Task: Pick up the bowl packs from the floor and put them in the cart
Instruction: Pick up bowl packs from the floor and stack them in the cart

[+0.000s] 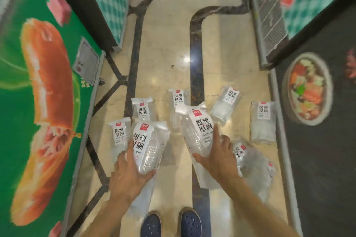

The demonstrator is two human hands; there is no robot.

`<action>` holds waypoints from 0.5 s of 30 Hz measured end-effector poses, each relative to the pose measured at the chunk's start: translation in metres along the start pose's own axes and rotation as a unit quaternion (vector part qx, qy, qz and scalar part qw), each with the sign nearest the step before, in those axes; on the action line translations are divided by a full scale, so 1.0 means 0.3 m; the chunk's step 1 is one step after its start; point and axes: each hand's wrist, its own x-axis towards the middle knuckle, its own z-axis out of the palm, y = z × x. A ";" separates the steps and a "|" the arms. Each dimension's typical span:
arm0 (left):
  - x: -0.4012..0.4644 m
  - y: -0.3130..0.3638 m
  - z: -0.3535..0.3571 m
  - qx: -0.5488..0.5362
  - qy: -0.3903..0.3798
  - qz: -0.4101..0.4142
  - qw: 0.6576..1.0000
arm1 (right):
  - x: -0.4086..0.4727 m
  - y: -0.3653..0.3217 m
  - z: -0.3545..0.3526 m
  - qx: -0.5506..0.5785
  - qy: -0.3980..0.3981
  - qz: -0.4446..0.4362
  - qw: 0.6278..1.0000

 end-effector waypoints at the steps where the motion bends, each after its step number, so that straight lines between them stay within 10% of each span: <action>1: -0.026 0.082 -0.067 0.005 0.000 0.016 1.000 | -0.027 -0.007 -0.115 0.005 0.013 0.005 1.000; 15: -0.625 1.135 -0.798 0.073 -0.001 0.315 0.946 | -0.770 0.088 -1.359 0.129 0.200 0.127 0.963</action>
